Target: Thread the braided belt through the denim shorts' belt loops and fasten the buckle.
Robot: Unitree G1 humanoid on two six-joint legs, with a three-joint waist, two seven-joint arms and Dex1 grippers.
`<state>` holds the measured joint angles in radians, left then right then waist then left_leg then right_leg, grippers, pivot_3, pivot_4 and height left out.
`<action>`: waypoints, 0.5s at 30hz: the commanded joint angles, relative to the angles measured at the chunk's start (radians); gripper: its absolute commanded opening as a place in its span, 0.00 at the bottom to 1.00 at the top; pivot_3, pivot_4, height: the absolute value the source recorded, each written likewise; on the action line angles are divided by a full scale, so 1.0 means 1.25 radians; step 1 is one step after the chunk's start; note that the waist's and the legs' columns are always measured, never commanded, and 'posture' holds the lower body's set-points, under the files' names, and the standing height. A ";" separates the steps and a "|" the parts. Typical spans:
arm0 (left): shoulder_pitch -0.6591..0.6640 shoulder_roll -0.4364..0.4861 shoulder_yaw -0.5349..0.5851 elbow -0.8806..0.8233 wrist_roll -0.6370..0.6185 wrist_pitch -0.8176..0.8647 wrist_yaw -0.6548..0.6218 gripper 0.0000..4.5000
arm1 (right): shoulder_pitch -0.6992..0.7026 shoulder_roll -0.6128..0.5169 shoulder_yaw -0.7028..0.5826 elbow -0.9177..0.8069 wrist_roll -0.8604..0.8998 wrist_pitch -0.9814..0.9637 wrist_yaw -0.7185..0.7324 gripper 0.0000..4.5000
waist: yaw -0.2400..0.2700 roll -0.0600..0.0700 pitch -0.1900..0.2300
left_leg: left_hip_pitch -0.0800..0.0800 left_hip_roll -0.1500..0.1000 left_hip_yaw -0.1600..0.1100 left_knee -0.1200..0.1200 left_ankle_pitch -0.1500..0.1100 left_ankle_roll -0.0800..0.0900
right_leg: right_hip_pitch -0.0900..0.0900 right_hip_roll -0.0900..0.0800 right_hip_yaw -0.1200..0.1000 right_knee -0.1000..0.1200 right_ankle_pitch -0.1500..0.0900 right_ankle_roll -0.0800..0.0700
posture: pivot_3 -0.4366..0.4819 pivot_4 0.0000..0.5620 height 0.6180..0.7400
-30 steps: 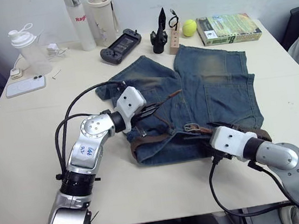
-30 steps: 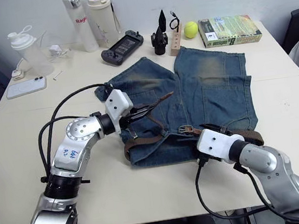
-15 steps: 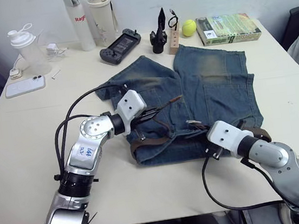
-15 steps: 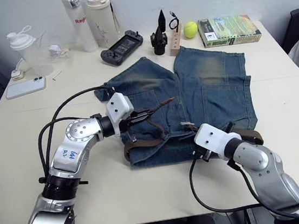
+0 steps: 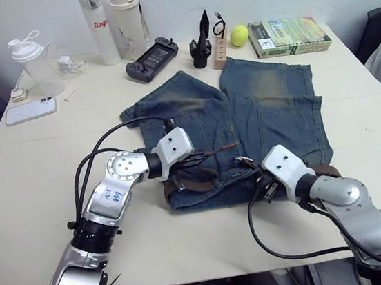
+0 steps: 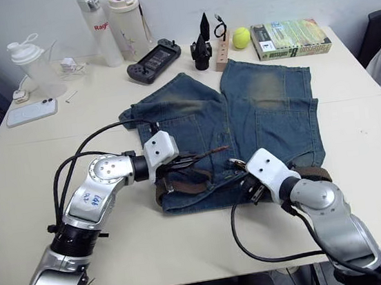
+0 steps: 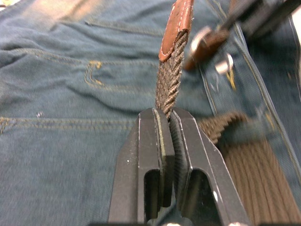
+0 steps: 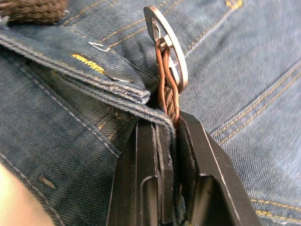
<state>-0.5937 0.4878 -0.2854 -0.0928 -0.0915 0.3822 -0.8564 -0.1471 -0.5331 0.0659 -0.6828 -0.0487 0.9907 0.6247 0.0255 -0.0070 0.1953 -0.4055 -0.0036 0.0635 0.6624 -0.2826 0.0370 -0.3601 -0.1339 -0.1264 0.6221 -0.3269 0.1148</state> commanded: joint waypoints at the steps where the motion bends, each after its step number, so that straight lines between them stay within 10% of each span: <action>1: 0.010 0.016 -0.019 -0.058 -0.002 -0.011 -0.041 0.00 | -0.019 0.019 -0.021 -0.031 0.029 0.065 -0.029 0.01 | 0.000 0.000 0.000 | 0.000 0.000 0.000 0.000 0.000 0.000 | 0.000 0.000 0.000 0.000 0.000 0.000 | 0.48 0.27 0.87; 15: -0.018 -0.025 -0.063 -0.042 0.035 0.154 -0.007 0.00 | -0.076 0.010 -0.007 -0.082 0.068 0.095 -0.084 0.01 | -0.001 0.000 0.000 | 0.000 0.000 0.001 0.000 0.000 0.000 | -0.001 0.000 0.001 0.001 0.000 0.000 | 0.48 0.27 0.87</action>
<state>-0.6056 0.4677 -0.3605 -0.1278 -0.0531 0.5424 -0.8785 -0.2268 -0.5155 0.0654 -0.7314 0.0203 1.1043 0.5325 0.0247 -0.0070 0.1953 -0.4059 -0.0037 0.0643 0.6622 -0.2828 0.0371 -0.3615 -0.1337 -0.1252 0.6231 -0.3269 0.1148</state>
